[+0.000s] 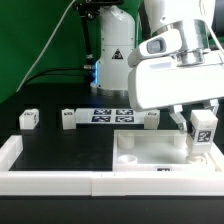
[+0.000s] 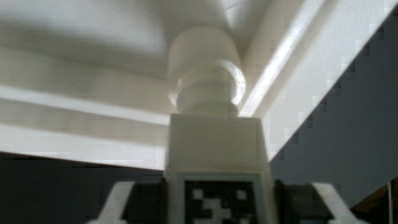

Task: Assemble one leg

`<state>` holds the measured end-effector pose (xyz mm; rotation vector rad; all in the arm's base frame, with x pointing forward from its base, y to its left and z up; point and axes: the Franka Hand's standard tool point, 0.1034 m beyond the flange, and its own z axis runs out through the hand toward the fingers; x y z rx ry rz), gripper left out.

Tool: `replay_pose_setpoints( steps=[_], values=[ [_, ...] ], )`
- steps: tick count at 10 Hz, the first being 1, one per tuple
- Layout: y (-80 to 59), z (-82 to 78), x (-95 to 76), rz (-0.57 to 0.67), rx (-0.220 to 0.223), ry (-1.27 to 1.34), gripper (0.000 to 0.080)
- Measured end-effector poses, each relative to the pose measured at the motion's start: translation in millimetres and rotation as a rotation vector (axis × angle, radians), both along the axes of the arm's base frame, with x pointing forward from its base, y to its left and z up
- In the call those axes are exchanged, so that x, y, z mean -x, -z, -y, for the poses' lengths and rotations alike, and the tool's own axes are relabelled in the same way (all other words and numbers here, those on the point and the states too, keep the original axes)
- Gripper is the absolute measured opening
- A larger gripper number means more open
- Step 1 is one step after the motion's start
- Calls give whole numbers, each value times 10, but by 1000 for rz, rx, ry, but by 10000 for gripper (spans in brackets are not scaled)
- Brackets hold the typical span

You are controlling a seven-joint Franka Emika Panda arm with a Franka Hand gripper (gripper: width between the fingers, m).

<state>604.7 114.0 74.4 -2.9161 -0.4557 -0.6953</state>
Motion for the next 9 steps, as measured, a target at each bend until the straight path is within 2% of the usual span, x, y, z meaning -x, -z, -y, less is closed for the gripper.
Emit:
replay_pose_setpoints(
  steps=[2, 4, 6, 7, 8, 9],
  values=[
    [61, -7, 9, 20, 0, 6, 287],
    [66, -6, 23, 66, 3, 16, 287],
    [91, 37, 110, 112, 12, 29, 287],
    [124, 58, 135, 95, 12, 29, 287],
    [126, 53, 135, 92, 12, 28, 340],
    [130, 55, 137, 90, 12, 28, 487]
  ],
)
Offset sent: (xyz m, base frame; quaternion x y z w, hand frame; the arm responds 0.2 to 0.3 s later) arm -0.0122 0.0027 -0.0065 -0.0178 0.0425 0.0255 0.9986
